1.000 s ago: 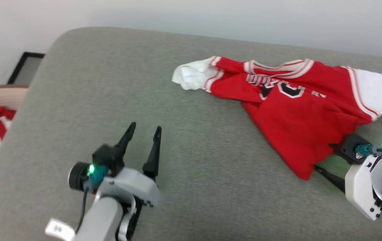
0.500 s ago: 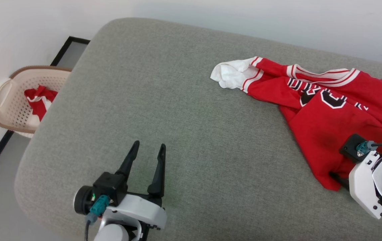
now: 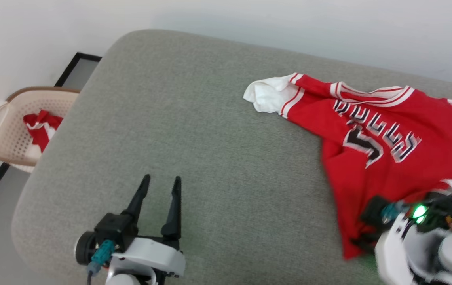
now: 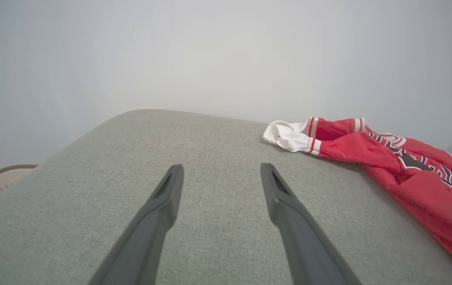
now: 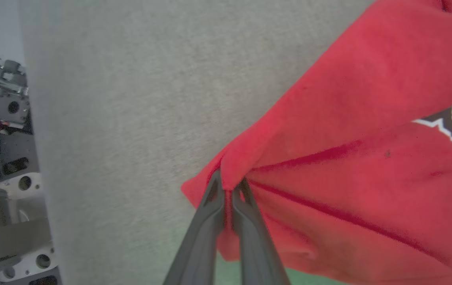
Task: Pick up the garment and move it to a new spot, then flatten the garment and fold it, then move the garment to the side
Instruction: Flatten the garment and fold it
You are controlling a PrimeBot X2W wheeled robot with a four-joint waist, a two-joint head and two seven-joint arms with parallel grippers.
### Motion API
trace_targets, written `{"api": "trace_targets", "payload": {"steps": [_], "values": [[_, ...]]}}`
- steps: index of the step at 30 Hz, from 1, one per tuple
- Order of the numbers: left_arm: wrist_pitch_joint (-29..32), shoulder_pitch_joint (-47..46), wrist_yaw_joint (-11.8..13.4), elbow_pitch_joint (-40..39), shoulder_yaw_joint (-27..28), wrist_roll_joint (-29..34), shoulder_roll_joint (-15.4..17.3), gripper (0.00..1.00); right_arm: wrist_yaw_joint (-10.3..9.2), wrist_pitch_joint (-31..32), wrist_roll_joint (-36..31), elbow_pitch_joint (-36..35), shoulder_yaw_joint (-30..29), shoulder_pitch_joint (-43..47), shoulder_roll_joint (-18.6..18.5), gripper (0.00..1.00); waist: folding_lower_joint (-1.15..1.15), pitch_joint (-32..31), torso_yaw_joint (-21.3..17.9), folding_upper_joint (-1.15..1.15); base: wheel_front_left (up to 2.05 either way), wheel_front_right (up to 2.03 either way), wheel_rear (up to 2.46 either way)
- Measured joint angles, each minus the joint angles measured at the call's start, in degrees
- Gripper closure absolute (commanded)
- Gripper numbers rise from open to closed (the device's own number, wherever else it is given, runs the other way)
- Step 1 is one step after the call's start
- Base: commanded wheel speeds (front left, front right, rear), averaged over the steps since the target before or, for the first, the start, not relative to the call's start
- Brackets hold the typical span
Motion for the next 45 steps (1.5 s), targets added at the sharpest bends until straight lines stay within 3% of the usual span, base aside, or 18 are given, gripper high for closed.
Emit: {"api": "trace_targets", "payload": {"steps": [8, 19, 21, 22, 23, 27, 31, 36, 39, 45], "values": [[0.00, 1.49, -0.79, -0.94, 2.50, 0.75, -0.68, 0.00, 0.01, 9.05, 3.65, -18.27, -0.01, 5.84, -1.37, 1.00, 0.00, -0.78, -2.16, 0.00, 0.00, 0.00, 0.00], [0.00, 1.46, -1.77, -1.70, 3.92, 1.65, -1.03, 0.00, 0.01, 21.29, 4.15, -30.70, 0.07, 15.80, -2.42, 1.00, 0.00, 0.32, -3.34, 0.00, 0.00, 0.00, 0.00], [0.00, 1.46, -1.87, -1.76, 4.19, 1.93, -1.04, 0.00, 0.01, 19.42, 3.72, -30.82, 0.11, 15.43, -2.49, 0.98, 0.00, 0.54, -3.68, 0.00, 0.00, 0.00, 0.00], [0.00, 1.45, -2.03, -1.72, 4.22, 2.04, -1.04, 0.00, 0.02, 17.62, 3.05, -30.58, 0.12, 14.80, -2.46, 0.59, 0.00, 0.61, -3.89, 0.00, 0.00, 0.00, 0.00], [0.00, 1.42, -2.22, -1.70, 4.20, 2.07, -1.08, 0.00, 0.02, 15.07, 2.23, -29.95, -0.02, 14.06, -2.43, 0.00, 0.00, 0.67, -4.11, 0.00, 0.00, 0.00, 0.00], [0.00, 0.95, -3.08, -1.34, 3.58, 3.11, -0.66, 0.00, 0.02, 5.53, 1.66, -27.47, -2.36, 13.91, -2.43, 0.00, 0.00, 0.80, -5.15, 0.00, 0.00, 0.00, 0.00], [0.02, -1.16, -4.26, -0.18, 1.37, 4.13, 2.68, 0.00, 0.02, -3.66, 1.66, -26.13, -8.43, 16.06, -3.38, 0.00, 0.00, 0.87, -6.71, 0.00, 0.00, 0.00, 0.00], [4.36, -7.17, -4.89, 1.47, -3.85, 4.56, 9.66, 0.00, 0.02, -16.63, 3.14, -24.29, -21.37, 21.64, -3.24, 0.00, 0.00, 1.00, -9.54, 0.00, 0.00, 0.00, 0.00], [7.68, -11.66, -5.00, 1.69, -8.90, 1.68, 14.47, 0.00, 0.02, -23.16, 2.98, -22.19, -30.56, 25.71, -2.16, 0.00, 0.00, 1.14, -11.66, 0.00, 0.00, 0.00, 0.00], [16.57, -22.59, -5.20, 3.78, -21.74, -8.33, 25.29, 0.00, 0.02, -29.77, -0.44, -18.12, -45.41, 33.78, 4.58, 0.00, 0.00, 1.95, -16.48, 0.00, 0.00, 0.00, 0.00]]}}
